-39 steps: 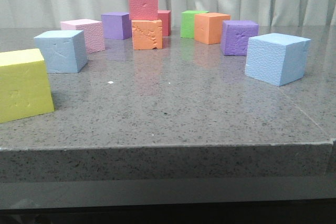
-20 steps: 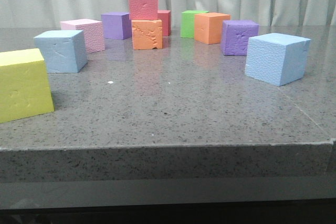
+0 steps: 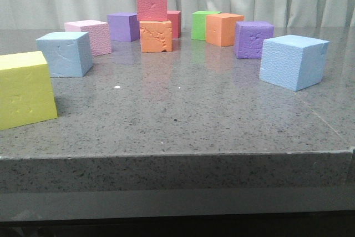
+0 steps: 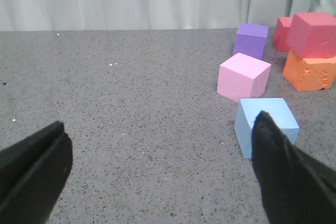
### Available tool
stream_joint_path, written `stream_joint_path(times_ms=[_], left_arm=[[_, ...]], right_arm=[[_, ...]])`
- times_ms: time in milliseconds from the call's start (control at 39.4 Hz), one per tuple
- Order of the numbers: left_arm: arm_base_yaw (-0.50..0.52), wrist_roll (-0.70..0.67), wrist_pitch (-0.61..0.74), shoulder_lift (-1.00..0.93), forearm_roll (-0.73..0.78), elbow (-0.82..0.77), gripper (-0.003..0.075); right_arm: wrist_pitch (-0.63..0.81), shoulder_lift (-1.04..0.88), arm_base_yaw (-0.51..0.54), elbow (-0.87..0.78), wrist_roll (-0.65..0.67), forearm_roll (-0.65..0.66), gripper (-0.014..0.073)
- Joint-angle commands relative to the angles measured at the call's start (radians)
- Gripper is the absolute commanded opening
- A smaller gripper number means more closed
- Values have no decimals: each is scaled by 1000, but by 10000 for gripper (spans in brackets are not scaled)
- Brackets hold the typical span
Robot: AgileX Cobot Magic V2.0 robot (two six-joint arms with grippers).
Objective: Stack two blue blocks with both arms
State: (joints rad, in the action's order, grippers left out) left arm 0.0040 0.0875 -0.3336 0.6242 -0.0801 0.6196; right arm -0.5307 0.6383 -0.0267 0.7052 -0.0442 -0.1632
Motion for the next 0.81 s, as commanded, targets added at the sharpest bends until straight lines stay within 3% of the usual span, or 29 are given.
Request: stream_joint_path(times_ms=[0, 330, 558, 786], left_arm=[[-2, -4, 79, 6, -3, 35, 676], [-2, -4, 81, 6, -1, 35, 676], [-2, -4, 81, 6, -1, 35, 676], [-2, -4, 81, 6, -1, 35, 676]], right_arm=[[-14, 117, 6, 108, -56, 5, 646], [-304, 509, 5, 463, -206, -21, 646], [-567, 794, 5, 717, -465, -213, 646], [-621, 948, 2, 855, -539, -289, 646]])
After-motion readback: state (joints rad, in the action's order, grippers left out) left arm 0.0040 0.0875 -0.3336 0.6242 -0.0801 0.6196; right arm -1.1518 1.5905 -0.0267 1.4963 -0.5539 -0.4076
